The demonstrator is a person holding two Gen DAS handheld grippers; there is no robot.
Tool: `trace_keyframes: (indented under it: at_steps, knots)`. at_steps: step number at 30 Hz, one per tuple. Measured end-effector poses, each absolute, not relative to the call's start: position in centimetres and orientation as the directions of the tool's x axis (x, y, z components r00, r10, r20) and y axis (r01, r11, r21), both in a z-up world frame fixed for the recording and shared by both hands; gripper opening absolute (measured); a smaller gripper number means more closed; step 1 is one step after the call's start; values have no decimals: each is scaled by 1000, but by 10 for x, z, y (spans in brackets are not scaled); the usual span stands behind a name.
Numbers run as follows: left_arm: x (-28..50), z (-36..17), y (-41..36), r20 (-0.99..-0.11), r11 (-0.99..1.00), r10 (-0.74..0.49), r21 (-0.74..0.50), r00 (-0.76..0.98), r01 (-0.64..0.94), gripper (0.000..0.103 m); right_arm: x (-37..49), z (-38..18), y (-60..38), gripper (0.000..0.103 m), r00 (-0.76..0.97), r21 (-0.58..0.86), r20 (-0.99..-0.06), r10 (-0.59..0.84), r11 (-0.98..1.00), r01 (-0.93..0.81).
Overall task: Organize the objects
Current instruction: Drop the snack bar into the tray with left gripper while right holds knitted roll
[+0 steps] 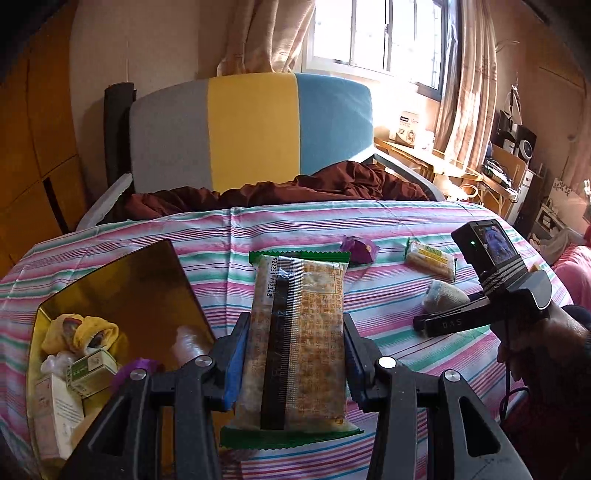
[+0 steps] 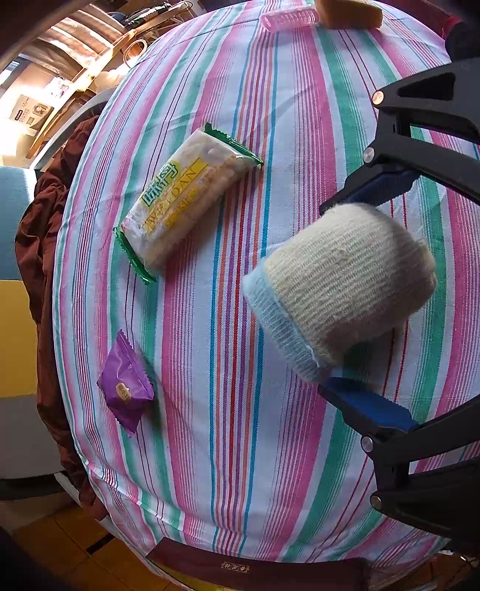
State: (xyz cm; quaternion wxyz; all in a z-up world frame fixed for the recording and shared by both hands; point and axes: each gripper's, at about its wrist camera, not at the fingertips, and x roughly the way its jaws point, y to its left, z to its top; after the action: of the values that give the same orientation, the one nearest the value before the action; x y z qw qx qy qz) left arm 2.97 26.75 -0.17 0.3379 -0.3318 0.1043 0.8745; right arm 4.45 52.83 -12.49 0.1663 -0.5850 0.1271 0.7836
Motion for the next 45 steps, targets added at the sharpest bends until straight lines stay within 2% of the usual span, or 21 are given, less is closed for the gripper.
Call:
trace_keyframes:
  at_steps: [6, 13, 26, 30, 36, 45]
  knots:
    - [13, 0, 226, -642, -810, 475, -50, -602, -585, 46, 46, -124, 524, 88, -263, -6, -957, 124, -913, -409]
    - [-12, -16, 174, -671, -882, 392, -80, -629, -464, 46, 48, -123, 522, 88, -265, -13, -955, 132, -913, -408]
    - [-61, -21, 56, -701, -933, 358, -286, -617, -216, 46, 44, -122, 524, 87, -263, -32, -954, 146, -918, -395]
    - [-73, -27, 61, -718, -922, 384, -328, -581, -204, 46, 44, -122, 526, 87, -263, -34, -953, 148, -920, -391]
    - [-95, -29, 104, -729, -909, 416, -322, -543, -264, 46, 43, -122, 527, 87, -263, -33, -953, 147, -919, -392]
    - [-145, -50, 146, -784, -925, 375, -281, -495, -255, 46, 41, -121, 531, 87, -264, -33, -953, 146, -921, -389]
